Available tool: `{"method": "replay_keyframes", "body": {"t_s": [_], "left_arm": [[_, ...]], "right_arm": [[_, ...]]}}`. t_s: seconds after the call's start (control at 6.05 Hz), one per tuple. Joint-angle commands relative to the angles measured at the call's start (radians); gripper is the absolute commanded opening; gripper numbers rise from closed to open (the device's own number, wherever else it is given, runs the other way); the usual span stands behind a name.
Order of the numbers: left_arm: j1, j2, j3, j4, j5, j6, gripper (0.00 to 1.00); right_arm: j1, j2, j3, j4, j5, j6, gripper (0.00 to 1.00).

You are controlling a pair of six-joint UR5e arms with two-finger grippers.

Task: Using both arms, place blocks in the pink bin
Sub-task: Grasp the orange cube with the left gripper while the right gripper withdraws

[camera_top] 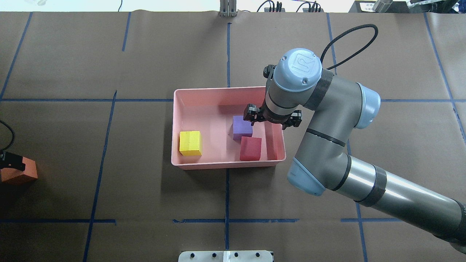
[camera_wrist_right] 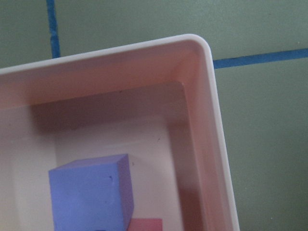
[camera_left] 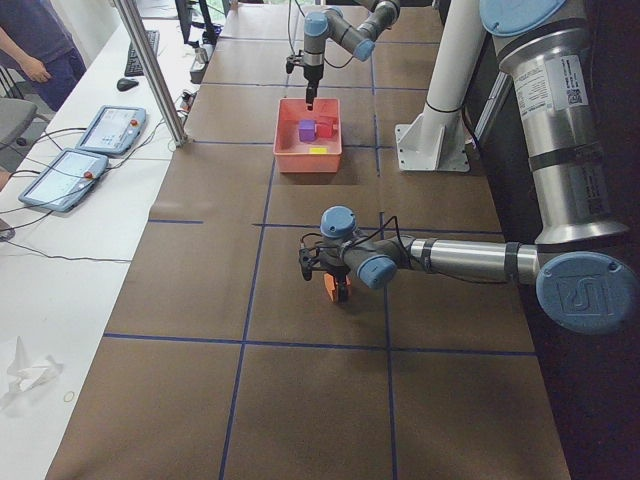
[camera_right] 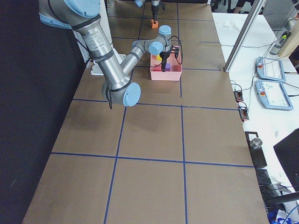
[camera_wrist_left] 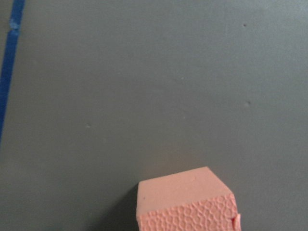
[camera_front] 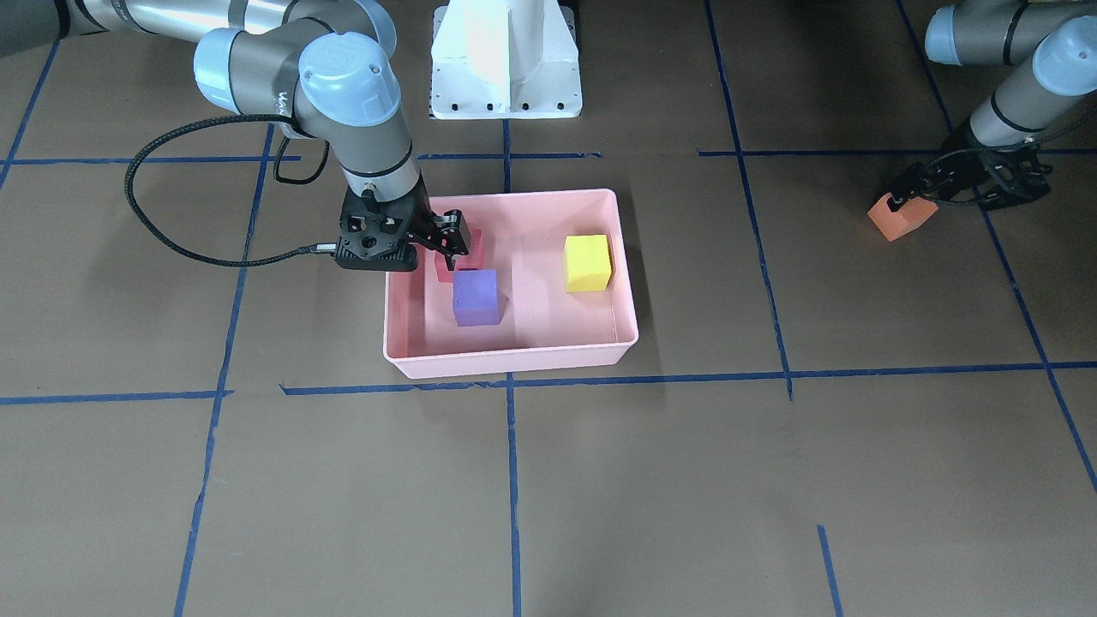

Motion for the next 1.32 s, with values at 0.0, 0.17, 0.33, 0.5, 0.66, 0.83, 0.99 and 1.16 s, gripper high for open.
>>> {"method": "replay_keyframes", "body": {"t_s": [0.0, 0.17, 0.33, 0.5, 0.66, 0.83, 0.99, 1.16], "left_arm": [[0.015, -0.020, 0.026, -0.005, 0.000, -0.009, 1.00], [0.025, -0.022, 0.040, -0.008, 0.002, -0.008, 1.00], [0.041, -0.022, 0.057, -0.033, 0.003, -0.005, 1.00], [0.048, -0.022, 0.062, -0.045, 0.004, 0.000, 0.94], [0.048, -0.022, 0.062, -0.047, 0.004, 0.003, 0.74], [0.048, -0.022, 0.060, -0.059, 0.002, 0.006, 0.44], [0.048, -0.022, 0.044, -0.068, 0.000, 0.004, 0.36], [0.048, -0.037, 0.005, -0.065, 0.002, 0.004, 0.36]], "right_arm": [[-0.002, 0.000, 0.000, 0.000, -0.003, 0.001, 1.00], [-0.010, -0.002, 0.000, 0.000, -0.020, 0.000, 1.00], [-0.012, -0.013, 0.000, 0.002, -0.022, 0.001, 1.00], [-0.013, -0.017, 0.000, 0.002, -0.023, 0.001, 1.00], [-0.013, -0.019, 0.000, 0.003, -0.023, 0.001, 1.00], [-0.013, -0.019, 0.000, 0.003, -0.023, 0.001, 1.00], [-0.012, -0.019, 0.000, 0.003, -0.022, 0.001, 1.00], [-0.012, -0.016, 0.003, 0.005, -0.020, 0.000, 1.00]]}}
